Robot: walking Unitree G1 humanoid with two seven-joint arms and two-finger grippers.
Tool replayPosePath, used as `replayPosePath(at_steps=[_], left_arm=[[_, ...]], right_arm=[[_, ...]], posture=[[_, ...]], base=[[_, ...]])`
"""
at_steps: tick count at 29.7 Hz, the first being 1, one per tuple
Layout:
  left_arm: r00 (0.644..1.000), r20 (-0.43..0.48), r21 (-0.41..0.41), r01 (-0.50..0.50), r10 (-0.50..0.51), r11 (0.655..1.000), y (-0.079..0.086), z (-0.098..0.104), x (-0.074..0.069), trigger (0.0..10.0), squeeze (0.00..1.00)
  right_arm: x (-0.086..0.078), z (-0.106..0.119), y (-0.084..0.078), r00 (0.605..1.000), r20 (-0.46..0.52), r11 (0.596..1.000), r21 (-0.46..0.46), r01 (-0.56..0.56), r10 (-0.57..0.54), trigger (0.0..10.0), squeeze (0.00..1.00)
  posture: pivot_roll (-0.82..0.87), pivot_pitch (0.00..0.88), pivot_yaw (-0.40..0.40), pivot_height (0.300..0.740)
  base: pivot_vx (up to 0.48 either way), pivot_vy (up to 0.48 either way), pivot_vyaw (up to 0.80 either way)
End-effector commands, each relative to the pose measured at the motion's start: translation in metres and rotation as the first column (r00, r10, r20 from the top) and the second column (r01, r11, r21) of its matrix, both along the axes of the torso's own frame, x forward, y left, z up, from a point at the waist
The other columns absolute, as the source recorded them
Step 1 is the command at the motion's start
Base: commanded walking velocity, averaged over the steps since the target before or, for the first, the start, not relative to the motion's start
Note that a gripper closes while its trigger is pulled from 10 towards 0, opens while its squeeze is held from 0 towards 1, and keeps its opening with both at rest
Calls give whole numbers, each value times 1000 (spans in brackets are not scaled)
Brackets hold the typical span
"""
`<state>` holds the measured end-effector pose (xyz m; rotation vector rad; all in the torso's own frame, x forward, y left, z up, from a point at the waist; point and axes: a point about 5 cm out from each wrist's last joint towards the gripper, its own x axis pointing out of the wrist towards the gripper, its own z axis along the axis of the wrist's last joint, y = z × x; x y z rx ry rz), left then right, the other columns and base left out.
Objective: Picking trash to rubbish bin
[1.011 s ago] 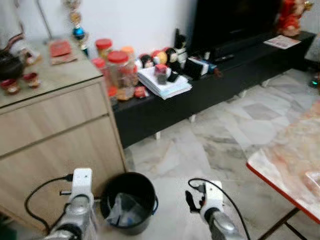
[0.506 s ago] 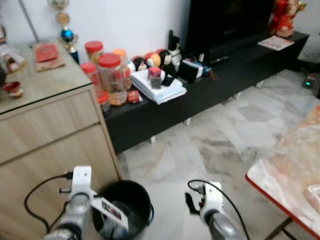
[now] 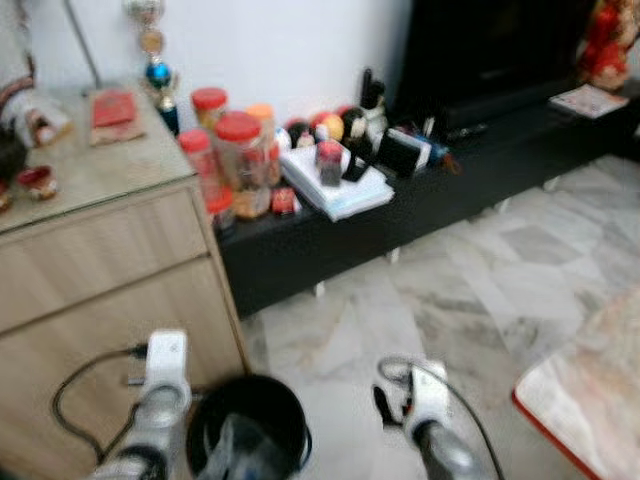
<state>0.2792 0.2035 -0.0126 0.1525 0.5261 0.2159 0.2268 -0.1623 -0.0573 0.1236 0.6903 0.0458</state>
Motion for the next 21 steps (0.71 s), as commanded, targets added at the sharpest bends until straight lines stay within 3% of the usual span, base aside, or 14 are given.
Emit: replayPosePath(at_steps=[1, 5, 15, 21], left_arm=[[1000, 13, 15, -25, 24, 1000, 14, 3, -1, 10000, 0], [1000, 13, 13, -24, 24, 1000, 14, 3, -1, 10000, 0], [997, -23, -60, 66, -67, 996, -5, 2, 6, 10000, 0], [997, -6, -45, 82, -83, 996, -8, 8, 13, 10000, 0]], right_arm=[[8, 4, 15, 1000, 23, 999, 30, -21, 21, 10000, 0], [8, 4, 15, 1000, 23, 999, 31, -21, 20, 10000, 0], [14, 9, 19, 997, 50, 995, 85, -58, 54, 10000, 0], [21, 16, 27, 991, 86, 984, 137, -112, 101, 10000, 0]], posture=[[17, 0, -12, 740], [17, 0, -12, 740], [0, 0, -23, 740], [-8, 20, -34, 740]], base=[[0, 0, 438], [0, 0, 438], [0, 0, 0], [0, 0, 0]])
